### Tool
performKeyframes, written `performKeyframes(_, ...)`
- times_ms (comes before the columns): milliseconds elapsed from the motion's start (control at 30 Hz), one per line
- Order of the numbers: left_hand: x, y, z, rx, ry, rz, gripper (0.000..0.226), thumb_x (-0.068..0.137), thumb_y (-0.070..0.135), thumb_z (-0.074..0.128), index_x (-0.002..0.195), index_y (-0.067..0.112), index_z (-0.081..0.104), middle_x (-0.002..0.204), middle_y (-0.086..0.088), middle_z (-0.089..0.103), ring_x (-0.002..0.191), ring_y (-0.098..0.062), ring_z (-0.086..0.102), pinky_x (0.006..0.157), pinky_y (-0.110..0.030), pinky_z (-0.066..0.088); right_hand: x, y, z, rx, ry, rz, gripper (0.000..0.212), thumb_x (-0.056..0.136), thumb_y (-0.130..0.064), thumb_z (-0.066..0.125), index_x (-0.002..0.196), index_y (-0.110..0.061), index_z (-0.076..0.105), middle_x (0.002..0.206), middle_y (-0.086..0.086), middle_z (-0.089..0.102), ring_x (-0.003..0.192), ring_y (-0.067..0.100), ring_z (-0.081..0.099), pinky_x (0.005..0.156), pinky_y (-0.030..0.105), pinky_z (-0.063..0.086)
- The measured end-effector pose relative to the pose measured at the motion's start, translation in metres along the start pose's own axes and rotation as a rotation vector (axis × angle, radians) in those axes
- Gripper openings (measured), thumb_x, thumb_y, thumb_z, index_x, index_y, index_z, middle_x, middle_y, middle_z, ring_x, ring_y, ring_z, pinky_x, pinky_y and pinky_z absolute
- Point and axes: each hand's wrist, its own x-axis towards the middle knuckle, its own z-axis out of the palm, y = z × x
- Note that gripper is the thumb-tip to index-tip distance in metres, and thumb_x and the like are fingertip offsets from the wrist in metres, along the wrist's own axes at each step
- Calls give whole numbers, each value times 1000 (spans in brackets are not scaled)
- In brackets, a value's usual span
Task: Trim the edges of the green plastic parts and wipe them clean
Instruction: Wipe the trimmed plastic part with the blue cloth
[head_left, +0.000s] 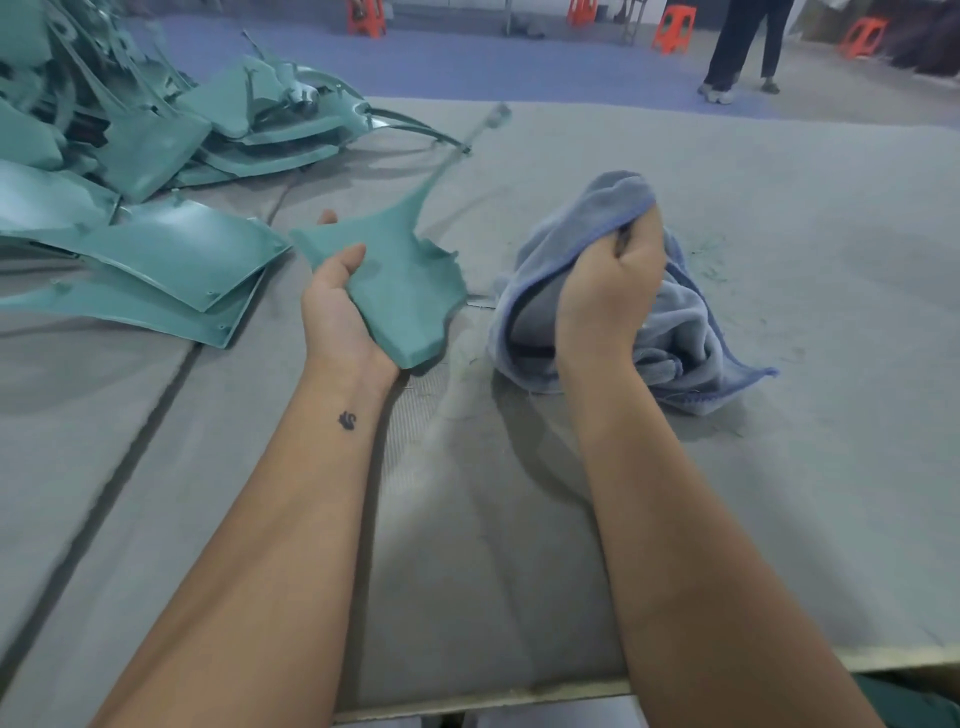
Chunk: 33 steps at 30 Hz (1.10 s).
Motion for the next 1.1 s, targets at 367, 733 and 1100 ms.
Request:
performKeyframes(367, -7, -6, 5, 195, -194, -72, 38, 105, 34, 35, 134, 20, 54, 135, -9, 59, 117, -26, 61, 102, -36, 48, -41, 14, 34, -433, -849, -289, 37, 95, -1, 49, 132, 5, 51, 137, 18, 53, 131, 25, 46, 112, 34, 33)
performKeyframes(733, 0, -6, 4, 242, -255, 41, 34, 106, 41, 30, 129, 28, 51, 91, 9, 75, 87, -5, 71, 69, -20, 55, -42, 13, 27, -290, -933, -105, 36, 98, -14, 51, 133, -6, 55, 140, 3, 53, 134, 9, 42, 115, 25, 28)
performKeyframes(1100, -3, -16, 0, 298, -451, 36, 29, 105, 23, 35, 128, 30, 51, 131, -10, 61, 125, -22, 56, 111, -42, 38, -34, 27, 48, -528, -815, -61, 60, 104, -27, 32, 152, -4, 5, 161, 10, -1, 148, 16, -5, 120, 28, -2)
